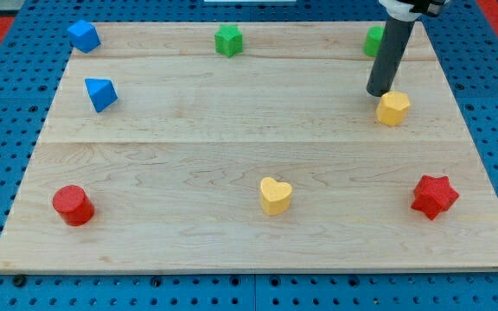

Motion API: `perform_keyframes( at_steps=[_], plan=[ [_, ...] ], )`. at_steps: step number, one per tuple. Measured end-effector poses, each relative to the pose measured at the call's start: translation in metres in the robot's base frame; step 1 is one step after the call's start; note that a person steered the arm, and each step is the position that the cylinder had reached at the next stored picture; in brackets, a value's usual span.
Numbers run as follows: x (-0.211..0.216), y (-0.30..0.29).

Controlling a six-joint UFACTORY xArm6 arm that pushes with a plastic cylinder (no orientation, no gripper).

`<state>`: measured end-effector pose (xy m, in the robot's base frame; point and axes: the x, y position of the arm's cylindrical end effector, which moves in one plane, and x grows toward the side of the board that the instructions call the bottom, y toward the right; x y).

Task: Push the yellow heart into the yellow hexagon

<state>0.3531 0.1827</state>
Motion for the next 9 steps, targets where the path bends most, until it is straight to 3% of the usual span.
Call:
perform_keyframes(
  at_steps=[3, 5, 7, 8, 9],
  plan=[
    [-0.031, 0.006],
    [-0.032, 0.062],
    [-0.023, -0.151],
    [0.018, -0.249],
    [0.084, -0.283]
  ],
)
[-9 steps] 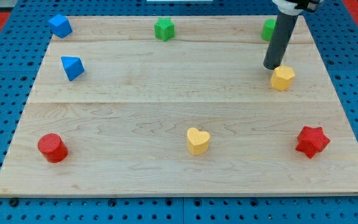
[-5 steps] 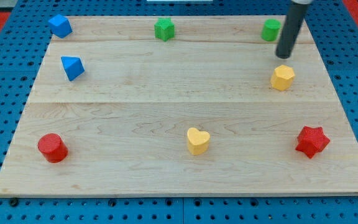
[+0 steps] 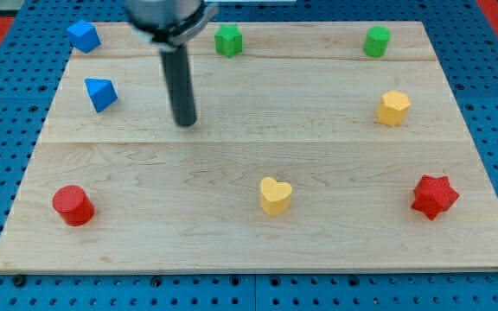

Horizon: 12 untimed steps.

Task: Push the yellow heart into the yellow hexagon

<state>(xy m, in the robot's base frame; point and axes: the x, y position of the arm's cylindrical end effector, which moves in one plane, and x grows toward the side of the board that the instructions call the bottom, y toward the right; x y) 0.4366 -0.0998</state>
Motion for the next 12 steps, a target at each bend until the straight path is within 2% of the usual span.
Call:
perform_keyframes(
  at_steps=[1, 2, 3, 4, 5, 7, 9, 11, 12],
  plan=[
    [0.073, 0.000],
    [0.117, 0.007],
    [0.122, 0.053],
    [0.100, 0.130],
    [0.065, 0.177],
    [0.092, 0.177],
    [0.025, 0.207],
    [0.012, 0.214],
    [-0.018, 0.238]
  ],
)
